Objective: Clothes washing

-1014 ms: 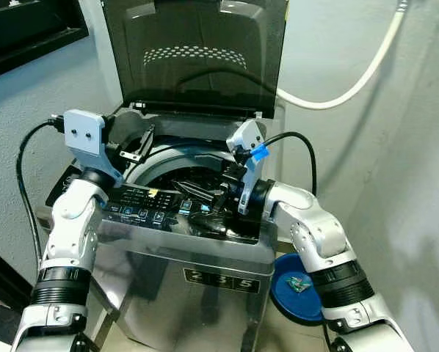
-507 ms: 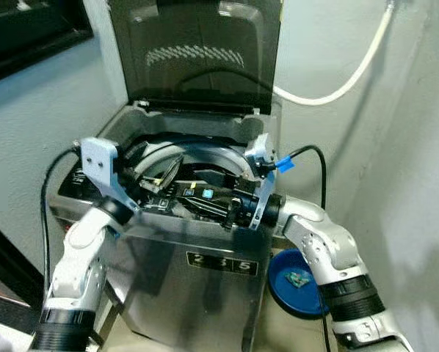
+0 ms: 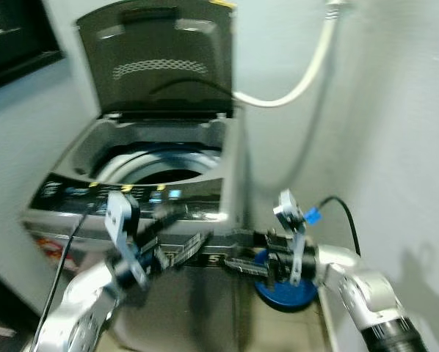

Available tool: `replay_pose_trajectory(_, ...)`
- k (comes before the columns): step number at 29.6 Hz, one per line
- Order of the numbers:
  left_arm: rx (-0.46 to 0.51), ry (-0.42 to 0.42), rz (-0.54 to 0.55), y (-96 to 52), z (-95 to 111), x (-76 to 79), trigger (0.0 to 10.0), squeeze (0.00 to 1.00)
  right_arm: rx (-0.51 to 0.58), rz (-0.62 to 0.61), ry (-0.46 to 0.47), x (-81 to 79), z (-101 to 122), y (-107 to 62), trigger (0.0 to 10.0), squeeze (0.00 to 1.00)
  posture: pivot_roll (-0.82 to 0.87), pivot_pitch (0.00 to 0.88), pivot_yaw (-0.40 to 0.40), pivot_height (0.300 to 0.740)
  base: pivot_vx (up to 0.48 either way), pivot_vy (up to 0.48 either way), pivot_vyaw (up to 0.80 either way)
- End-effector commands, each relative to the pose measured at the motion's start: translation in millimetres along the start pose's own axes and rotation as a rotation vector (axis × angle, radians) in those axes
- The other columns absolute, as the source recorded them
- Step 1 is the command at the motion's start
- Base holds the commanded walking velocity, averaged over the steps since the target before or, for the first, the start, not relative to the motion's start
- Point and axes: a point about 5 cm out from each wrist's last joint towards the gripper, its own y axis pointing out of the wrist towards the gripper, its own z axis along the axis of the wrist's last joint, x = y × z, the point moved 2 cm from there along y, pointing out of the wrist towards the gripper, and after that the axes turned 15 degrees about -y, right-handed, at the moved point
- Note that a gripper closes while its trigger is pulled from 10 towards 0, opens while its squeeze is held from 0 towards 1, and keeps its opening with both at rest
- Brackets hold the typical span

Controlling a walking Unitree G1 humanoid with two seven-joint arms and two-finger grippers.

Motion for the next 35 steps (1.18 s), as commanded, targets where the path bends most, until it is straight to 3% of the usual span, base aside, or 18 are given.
replay_pose_trajectory(1,-0.09,-0.048,0.032,-12.6,-19,-5.9,10.0,0.0,-0.09,0.019,0.005,-4.7,-19,-3.2,10.0,0.0,0.03,0.0,0.043,0.74,0.0,0.0,0.0)
replay_pose_trajectory(5,-0.137,-0.095,0.046,-20.6,-36,-7.0,10.0,0.0,-0.169,0.011,0.014,-5.5,-34,-8.7,10.0,0.0,0.03,0.0,0.043,0.74,0.0,0.0,0.0)
replay_pose_trajectory(8,-0.211,-0.157,0.086,-35.3,-59,-9.7,10.0,0.0,-0.29,-0.017,0.021,-4.6,-55,-17.1,10.0,0.0,0.03,0.0,0.04,0.74,-0.256,0.0,0.0)
replay_pose_trajectory(15,-0.258,-0.195,0.105,-46.0,-74,-11.0,10.0,0.0,-0.346,-0.031,0.028,-3.7,-66,-21.9,10.0,0.0,0.03,0.0,0.04,0.74,-0.276,0.0,0.0)
replay_pose_trajectory(18,-0.318,-0.259,0.157,-64.2,-97,-15.2,10.0,0.0,-0.448,-0.057,0.016,-0.2,-82,-27.4,10.0,0.0,0.03,0.0,0.035,0.74,-0.298,0.0,0.0)
replay_pose_trajectory(23,-0.344,-0.277,0.186,-71.2,-106,-17.7,10.0,0.0,-0.528,-0.083,-0.01,3.4,-92,-31.5,10.0,0.0,0.03,0.0,0.035,0.74,-0.3,0.0,0.0)
replay_pose_trajectory(25,-0.382,-0.306,0.24,-82.1,-121,-23.7,10.0,0.0,-0.631,-0.171,-0.028,11.5,-108,-36.5,10.0,0.0,0.03,0.0,0.033,0.74,-0.306,0.0,0.0)
replay_pose_trajectory(26,-0.382,-0.306,0.24,-82.1,-121,-23.7,10.0,0.0,-0.631,-0.171,-0.028,11.5,-108,-36.5,10.0,0.0,0.03,0.0,0.033,0.74,-0.307,0.0,0.0)
replay_pose_trajectory(29,-0.422,-0.366,0.338,-98.8,-142,-33.0,10.0,0.0,-0.807,-0.348,-0.097,24.8,-131,-46.5,10.0,0.0,0.03,0.0,0.033,0.74,-0.312,0.0,0.0)
replay_pose_trajectory(34,-0.414,-0.398,0.416,-107.4,-153,-41.3,10.0,0.0,-1.017,-0.47,-0.202,25.8,-154,-64.1,10.0,0.0,0.03,0.0,0.03,0.74,-0.308,0.0,0.0)
replay_pose_trajectory(35,-0.414,-0.398,0.416,-107.4,-153,-41.3,10.0,0.0,-1.017,-0.47,-0.202,25.8,-154,-64.1,10.0,0.0,0.03,0.0,0.03,0.74,-0.304,0.0,0.0)
